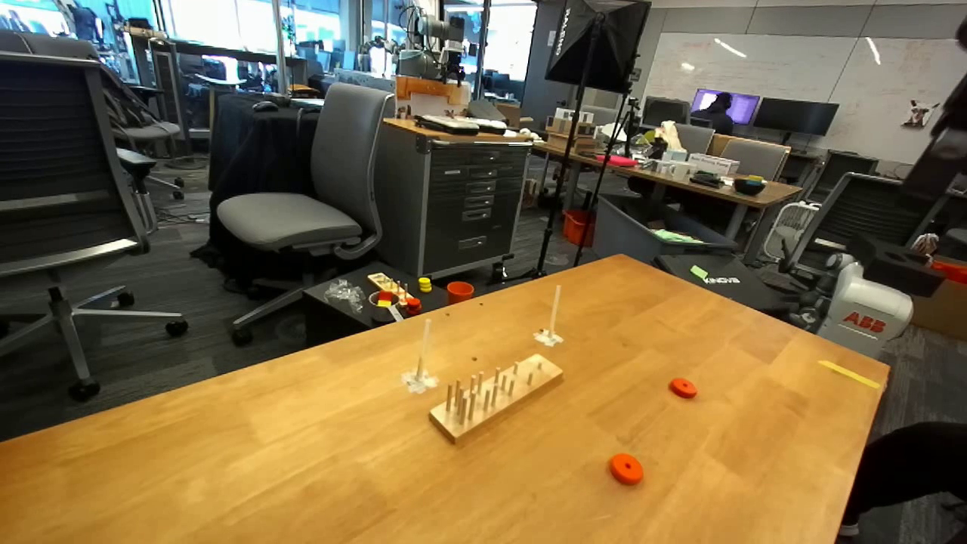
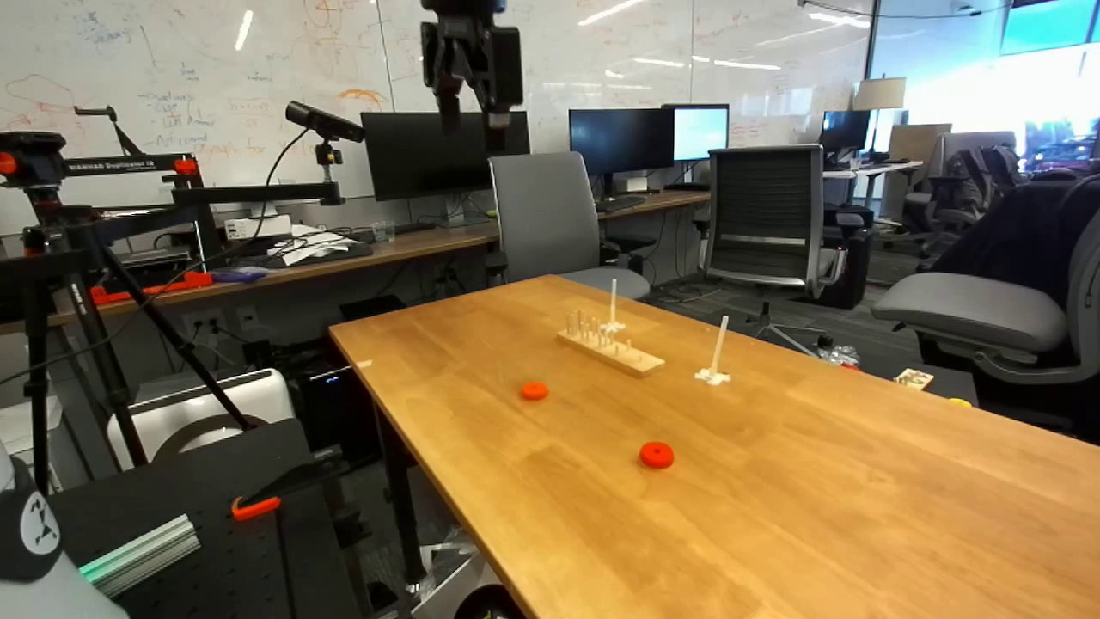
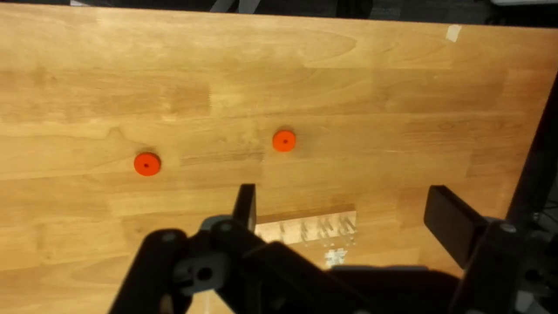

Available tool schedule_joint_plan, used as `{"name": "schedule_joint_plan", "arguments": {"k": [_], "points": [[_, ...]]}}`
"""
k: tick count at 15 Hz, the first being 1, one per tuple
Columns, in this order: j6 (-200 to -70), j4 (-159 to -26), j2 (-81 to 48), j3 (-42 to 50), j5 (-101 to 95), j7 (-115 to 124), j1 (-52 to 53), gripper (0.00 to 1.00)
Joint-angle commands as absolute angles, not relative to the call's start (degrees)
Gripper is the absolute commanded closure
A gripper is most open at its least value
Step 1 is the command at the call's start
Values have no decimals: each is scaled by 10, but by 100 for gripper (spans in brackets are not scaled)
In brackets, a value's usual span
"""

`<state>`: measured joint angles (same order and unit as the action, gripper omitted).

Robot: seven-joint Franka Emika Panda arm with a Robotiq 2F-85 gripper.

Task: Put the left orange object on the wooden board

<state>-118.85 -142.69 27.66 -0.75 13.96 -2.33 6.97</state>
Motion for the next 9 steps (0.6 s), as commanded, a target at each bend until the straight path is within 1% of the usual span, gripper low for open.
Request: {"name": "schedule_joint_plan", "arguments": {"k": [1,4,5,7,9], "points": [[-1221,-1404,153,-3,115,9,26,0],[-1223,-1384,73,-5,81,54,1,0],[-1224,-1418,121,-1,99,17,9,0],[-1230,-1404,79,0,92,32,2,0],[-1230,-1393,65,-1,92,37,2,0]]}}
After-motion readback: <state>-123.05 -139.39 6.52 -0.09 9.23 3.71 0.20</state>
